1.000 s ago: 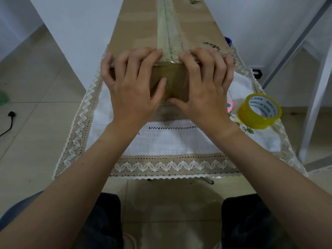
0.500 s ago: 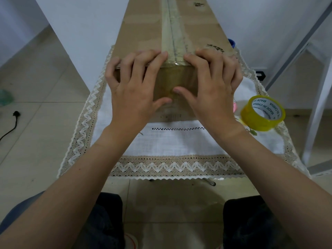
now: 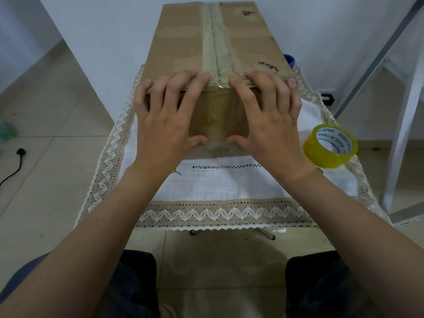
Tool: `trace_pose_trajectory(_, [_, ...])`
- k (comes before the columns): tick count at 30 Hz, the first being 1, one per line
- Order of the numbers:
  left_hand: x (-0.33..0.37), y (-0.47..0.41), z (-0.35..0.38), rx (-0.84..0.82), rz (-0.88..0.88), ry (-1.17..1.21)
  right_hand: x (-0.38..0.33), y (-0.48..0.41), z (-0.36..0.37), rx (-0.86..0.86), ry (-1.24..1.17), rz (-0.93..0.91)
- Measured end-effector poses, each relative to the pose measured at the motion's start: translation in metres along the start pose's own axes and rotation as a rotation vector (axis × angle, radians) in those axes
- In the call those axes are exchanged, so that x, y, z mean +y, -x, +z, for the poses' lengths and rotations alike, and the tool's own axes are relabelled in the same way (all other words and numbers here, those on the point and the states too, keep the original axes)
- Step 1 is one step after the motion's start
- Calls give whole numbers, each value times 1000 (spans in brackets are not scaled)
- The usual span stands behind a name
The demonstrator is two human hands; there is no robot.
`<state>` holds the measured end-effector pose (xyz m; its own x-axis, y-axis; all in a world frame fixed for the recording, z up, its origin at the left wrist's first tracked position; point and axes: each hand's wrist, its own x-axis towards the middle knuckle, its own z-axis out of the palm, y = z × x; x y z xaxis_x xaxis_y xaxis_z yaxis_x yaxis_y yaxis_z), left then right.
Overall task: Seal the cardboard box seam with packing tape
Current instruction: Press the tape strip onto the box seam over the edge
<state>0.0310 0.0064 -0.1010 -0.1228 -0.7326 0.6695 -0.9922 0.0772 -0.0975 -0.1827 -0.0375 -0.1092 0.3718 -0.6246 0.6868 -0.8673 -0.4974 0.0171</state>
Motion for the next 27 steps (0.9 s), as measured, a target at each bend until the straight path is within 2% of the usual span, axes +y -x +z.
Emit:
trace_pose_trajectory(6, [11, -9, 3, 214, -135, 242, -7, -16, -11, 168, -251, 67])
trace_pose_trajectory(9, [17, -17, 0, 262, -233, 339, -10, -27, -14, 192, -300, 151])
trace_pose_trajectory(13, [21, -27, -4, 263, -320, 389, -15, -40, -13, 168, -324, 253])
trace_pose_trajectory(17, [19, -28, -8, 239, -313, 428, -11, -45, -16, 130, -449, 309])
trace_pose_trajectory(21, [16, -26, -9, 230, -282, 454, -3, -44, -20, 78, -556, 296])
trace_pose_trajectory(27, [19, -29, -11, 209, -337, 481, -8, -47, -24, 102, -540, 328])
